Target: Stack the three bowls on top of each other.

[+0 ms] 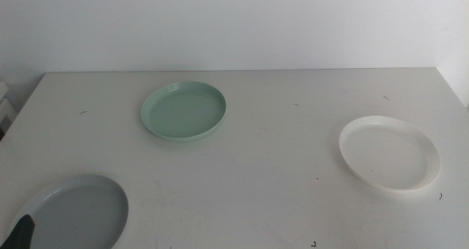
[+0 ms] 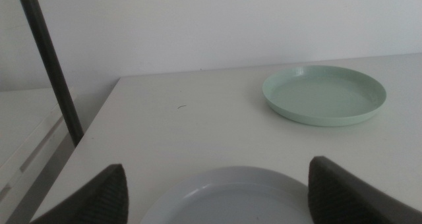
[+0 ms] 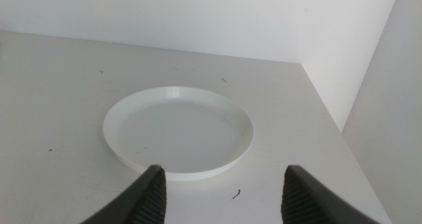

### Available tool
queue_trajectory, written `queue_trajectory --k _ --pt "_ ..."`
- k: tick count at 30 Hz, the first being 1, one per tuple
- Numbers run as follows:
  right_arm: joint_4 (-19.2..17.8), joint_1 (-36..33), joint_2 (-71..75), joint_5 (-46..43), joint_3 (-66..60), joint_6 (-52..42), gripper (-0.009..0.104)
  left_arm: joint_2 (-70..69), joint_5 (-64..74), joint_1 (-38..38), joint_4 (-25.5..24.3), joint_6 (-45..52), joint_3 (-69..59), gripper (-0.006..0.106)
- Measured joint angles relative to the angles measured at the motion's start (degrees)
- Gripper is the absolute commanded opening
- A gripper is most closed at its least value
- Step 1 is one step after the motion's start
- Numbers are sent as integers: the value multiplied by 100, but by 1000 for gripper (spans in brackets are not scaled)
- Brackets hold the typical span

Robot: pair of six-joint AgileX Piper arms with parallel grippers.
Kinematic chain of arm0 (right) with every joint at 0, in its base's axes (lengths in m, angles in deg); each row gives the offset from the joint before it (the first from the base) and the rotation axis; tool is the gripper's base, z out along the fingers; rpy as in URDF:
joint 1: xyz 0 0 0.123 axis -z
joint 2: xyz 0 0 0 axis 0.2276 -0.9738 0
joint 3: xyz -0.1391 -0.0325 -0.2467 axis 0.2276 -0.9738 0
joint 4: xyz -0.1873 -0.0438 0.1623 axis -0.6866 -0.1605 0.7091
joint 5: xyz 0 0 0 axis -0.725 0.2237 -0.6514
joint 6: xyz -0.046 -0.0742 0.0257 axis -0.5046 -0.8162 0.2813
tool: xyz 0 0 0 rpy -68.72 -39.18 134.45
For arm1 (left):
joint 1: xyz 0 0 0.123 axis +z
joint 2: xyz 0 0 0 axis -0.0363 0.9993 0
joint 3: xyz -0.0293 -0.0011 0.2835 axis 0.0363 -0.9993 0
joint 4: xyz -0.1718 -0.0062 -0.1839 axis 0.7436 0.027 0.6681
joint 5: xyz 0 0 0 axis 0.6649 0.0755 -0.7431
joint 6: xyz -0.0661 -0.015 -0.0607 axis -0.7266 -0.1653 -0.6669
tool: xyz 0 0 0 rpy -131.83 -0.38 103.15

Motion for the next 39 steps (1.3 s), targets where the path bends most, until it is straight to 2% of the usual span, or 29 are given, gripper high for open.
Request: queue_trajectory --k 5,13,27,39 --pt "0 0 0 0 0 0 45 353 26 0 0 0 254 105" --pt "0 0 0 0 0 0 45 1494 293 0 21 -20 1416 105" --pt "0 0 0 0 0 0 45 3103 2376 0 72 -126 3938 105" --pt "0 0 0 0 0 0 45 3868 3521 0 72 -153 5337 105"
